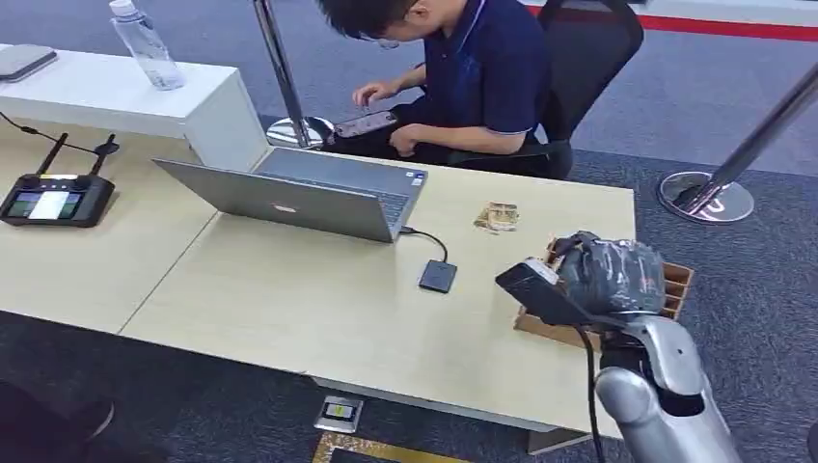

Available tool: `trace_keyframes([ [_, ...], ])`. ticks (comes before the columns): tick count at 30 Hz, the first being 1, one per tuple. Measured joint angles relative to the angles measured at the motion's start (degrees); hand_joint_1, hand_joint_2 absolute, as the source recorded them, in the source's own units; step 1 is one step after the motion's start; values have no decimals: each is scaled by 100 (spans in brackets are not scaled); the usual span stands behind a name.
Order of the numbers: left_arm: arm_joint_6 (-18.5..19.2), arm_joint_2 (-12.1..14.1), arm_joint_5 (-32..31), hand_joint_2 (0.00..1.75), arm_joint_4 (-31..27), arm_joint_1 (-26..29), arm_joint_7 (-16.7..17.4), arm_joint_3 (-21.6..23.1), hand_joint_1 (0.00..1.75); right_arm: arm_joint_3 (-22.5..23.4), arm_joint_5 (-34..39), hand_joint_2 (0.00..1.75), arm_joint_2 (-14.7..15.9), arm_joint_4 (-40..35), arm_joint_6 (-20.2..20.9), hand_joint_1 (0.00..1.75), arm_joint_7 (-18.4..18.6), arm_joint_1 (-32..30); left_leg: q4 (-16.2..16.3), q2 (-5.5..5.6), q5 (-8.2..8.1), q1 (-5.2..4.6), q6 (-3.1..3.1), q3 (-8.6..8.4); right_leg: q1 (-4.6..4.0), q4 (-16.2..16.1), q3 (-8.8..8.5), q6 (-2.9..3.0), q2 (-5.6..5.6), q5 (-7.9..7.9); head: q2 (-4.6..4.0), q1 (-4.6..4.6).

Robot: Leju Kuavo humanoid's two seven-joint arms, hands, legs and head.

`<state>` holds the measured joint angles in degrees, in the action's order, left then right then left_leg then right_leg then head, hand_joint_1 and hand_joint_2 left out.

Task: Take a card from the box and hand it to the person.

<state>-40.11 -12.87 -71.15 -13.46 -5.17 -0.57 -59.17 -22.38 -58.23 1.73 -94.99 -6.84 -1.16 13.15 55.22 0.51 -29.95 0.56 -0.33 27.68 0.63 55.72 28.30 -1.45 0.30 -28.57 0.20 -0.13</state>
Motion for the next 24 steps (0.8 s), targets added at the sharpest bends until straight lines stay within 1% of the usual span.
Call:
trace_keyframes([
  [5,0,-15,-57,0,0,-14,-39,4,0,-264,-13,175,-229,327,183,168,0,420,0,-2,3,0,-1,0,0,2,0,1,0,1,0,2],
  [6,0,-18,-57,0,0,-16,-55,7,0,-312,20,175,-293,428,218,173,0,506,0,-2,5,0,-2,0,0,2,0,1,0,1,0,2],
  [11,2,-20,-85,0,0,-20,-79,35,0,-492,127,175,-533,942,306,168,0,862,0,-2,6,0,-2,2,-1,3,1,3,0,4,0,2],
  [15,13,-17,-142,0,0,-28,-31,44,0,-570,181,175,-706,1321,310,171,24,1107,0,-2,6,0,-2,2,-1,2,2,3,0,4,0,2],
  [16,20,-17,-149,0,0,-28,-17,46,0,-590,184,175,-743,1417,293,175,53,1164,0,-2,6,0,-2,2,-1,1,2,3,0,4,0,2],
  [18,26,-20,-164,0,0,-29,13,52,0,-599,179,175,-800,1572,223,175,96,1244,0,-2,6,0,-2,2,-1,2,2,3,0,4,0,0],
  [24,37,-20,-225,0,0,-37,24,90,0,-603,-141,175,-918,1923,-310,175,295,1332,0,-2,6,0,-2,2,-1,1,2,3,0,4,0,2],
])
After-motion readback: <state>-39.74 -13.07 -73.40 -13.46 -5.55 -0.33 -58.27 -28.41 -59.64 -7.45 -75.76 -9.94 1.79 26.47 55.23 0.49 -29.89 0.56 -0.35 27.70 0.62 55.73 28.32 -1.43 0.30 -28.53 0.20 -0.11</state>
